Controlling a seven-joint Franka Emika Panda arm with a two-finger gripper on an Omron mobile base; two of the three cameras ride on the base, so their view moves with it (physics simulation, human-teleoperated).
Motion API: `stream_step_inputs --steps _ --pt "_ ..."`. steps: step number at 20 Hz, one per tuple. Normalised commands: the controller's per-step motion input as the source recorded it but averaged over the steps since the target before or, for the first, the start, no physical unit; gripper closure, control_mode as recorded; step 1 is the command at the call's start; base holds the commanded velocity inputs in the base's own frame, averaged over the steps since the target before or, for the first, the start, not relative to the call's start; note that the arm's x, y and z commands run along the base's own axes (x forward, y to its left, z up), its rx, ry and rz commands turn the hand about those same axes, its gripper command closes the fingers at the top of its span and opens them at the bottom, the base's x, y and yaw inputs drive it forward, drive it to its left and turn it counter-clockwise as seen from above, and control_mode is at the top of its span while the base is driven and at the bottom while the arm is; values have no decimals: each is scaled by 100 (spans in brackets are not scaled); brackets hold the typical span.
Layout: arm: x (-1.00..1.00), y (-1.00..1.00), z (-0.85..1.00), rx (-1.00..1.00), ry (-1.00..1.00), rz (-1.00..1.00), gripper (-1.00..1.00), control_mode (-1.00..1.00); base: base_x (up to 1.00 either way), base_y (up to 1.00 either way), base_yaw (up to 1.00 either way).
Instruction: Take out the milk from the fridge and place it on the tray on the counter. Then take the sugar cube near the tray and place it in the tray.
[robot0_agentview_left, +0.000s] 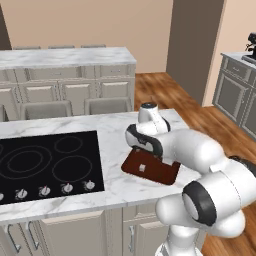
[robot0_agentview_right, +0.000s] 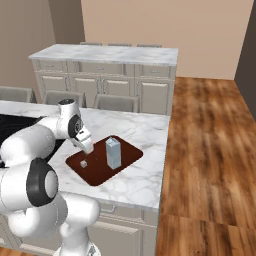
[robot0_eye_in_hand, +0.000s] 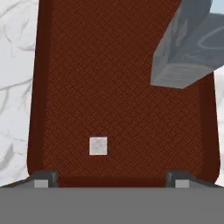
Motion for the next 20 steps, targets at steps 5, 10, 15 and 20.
stream_step_inputs --steps 5,10,15,20 --pt "-100 -51 98 -1 -18 20 -100 -100 0 0 0" --pt "-100 -37 100 0 -23 36 -100 -100 0 0 0" --pt "-100 -7 100 -3 -20 31 -100 -100 0 0 0" --pt "-100 -1 100 0 -9 19 -100 -100 0 0 0"
